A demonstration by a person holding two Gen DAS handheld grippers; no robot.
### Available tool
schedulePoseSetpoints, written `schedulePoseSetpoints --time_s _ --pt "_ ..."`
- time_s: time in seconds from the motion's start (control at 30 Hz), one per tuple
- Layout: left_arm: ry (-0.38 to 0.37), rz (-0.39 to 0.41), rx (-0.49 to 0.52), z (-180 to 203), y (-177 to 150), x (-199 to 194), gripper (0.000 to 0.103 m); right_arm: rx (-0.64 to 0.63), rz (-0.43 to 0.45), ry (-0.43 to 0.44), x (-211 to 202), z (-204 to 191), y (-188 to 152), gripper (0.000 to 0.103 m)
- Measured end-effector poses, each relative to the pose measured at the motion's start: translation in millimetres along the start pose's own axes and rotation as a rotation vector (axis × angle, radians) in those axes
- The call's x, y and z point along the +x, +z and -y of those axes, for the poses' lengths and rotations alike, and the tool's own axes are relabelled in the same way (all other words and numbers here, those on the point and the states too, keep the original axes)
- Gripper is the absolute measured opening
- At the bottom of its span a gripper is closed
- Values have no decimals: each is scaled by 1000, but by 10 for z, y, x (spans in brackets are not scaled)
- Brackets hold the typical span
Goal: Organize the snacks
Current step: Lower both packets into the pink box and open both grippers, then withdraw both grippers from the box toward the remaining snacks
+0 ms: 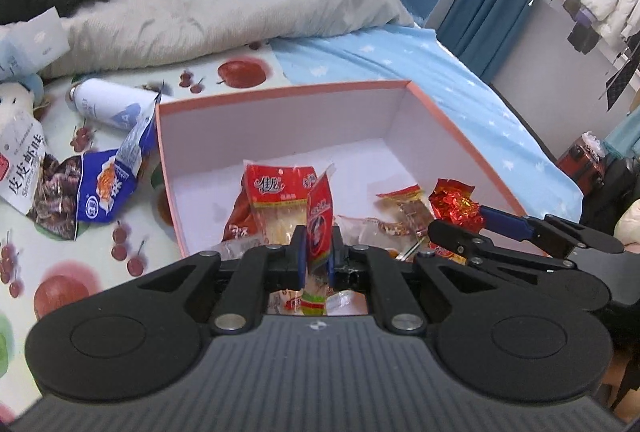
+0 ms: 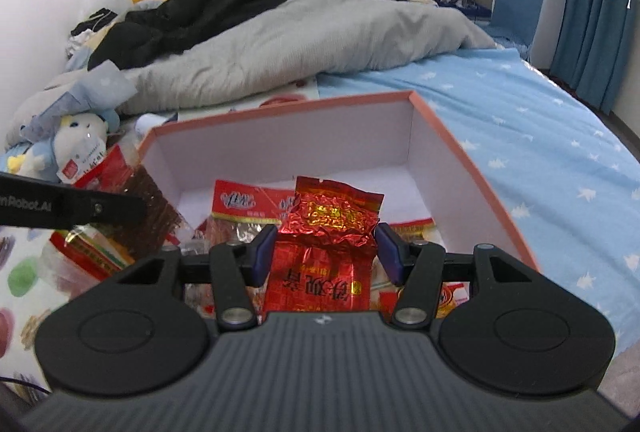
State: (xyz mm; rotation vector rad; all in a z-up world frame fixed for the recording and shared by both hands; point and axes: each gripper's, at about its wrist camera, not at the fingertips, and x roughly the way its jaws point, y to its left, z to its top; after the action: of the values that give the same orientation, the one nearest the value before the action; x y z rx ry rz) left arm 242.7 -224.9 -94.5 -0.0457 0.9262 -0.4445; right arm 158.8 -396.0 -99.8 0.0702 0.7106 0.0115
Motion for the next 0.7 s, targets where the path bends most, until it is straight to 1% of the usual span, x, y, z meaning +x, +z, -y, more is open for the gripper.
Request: schedulePoseSetpoints --time_s 0.03,0.07,0.1,0.13,0.17,0.2,0.4,0.7 --pt "1 5 -6 -9 -3 2 12 0 -3 -2 5 1 -4 58" --pt "5 5 -14 -20 7 -11 22 -2 -3 -3 5 0 -4 58" --pt "7 5 -21 -32 12 -18 29 -2 -3 -4 4 1 9 61" --pt "8 10 -28 -43 18 -33 43 0 1 -3 -10 1 15 65" --pt "8 23 -31 -51 24 -58 52 5 8 -2 -24 8 21 72" --pt "9 34 -27 -47 26 -92 52 10 16 -1 -43 10 28 76" --pt "14 77 0 -23 45 -301 52 19 57 9 -172 1 93 76" --pt "24 175 10 -79 75 -776 52 4 159 44 -515 -163 273 76"
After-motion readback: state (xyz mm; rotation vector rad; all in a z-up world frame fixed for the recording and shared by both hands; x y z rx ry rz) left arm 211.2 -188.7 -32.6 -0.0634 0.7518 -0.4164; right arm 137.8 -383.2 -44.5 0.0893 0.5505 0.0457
